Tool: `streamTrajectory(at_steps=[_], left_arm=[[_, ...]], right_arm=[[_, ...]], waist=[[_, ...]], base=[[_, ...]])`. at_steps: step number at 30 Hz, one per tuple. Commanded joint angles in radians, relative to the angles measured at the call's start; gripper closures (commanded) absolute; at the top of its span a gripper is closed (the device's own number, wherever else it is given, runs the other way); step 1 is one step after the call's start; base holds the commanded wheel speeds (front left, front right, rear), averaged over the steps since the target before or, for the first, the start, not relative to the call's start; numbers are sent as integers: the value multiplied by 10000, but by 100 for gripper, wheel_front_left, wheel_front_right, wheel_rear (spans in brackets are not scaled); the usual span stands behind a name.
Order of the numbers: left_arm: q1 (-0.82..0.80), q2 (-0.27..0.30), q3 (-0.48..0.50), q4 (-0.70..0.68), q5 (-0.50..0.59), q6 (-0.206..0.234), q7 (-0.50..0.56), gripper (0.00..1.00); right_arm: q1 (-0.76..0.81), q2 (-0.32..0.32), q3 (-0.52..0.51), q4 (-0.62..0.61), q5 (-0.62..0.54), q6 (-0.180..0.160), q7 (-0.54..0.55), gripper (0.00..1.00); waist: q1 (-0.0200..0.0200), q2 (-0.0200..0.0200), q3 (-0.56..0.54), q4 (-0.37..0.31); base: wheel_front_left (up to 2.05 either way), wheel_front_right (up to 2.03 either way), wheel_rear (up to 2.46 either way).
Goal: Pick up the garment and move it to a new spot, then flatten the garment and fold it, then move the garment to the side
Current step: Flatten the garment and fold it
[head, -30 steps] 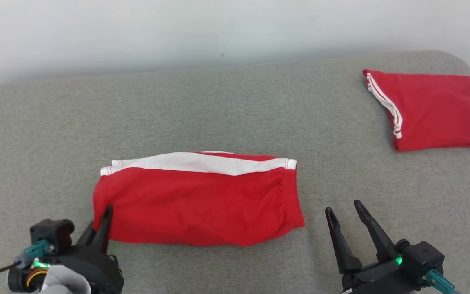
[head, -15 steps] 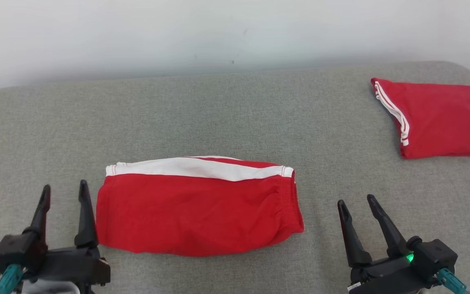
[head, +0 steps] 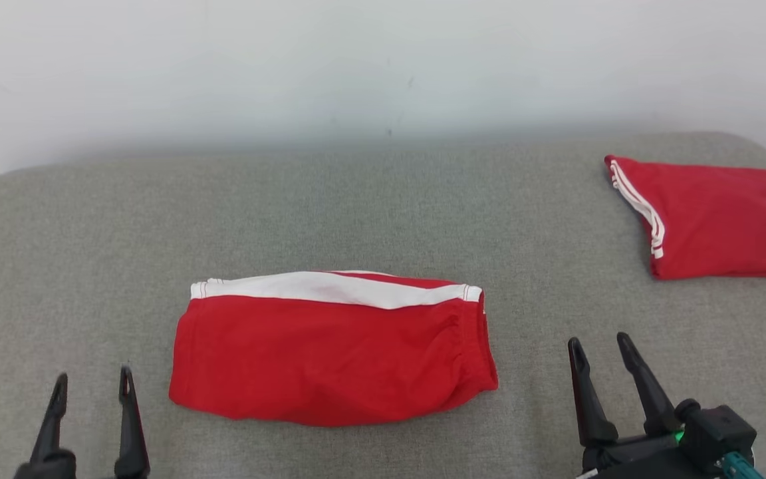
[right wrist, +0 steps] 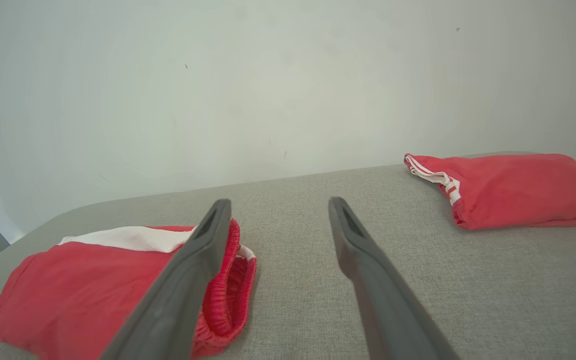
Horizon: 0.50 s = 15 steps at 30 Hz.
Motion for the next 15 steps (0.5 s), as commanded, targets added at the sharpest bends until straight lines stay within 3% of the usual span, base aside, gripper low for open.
streamTrajectory(at_steps=[1, 15], left_arm=[[186, 2, 24, 35, 71, -54, -28, 0], [978, 252, 436, 151, 278, -1048, -28, 0]], right_arm=[[140, 64, -10, 23, -92, -23, -40, 0], [668, 42, -378, 639, -329, -23, -30, 0]], waist=[[1, 0, -220, -16], [1, 0, -934, 138]], base=[[0, 0, 0], [0, 0, 0]])
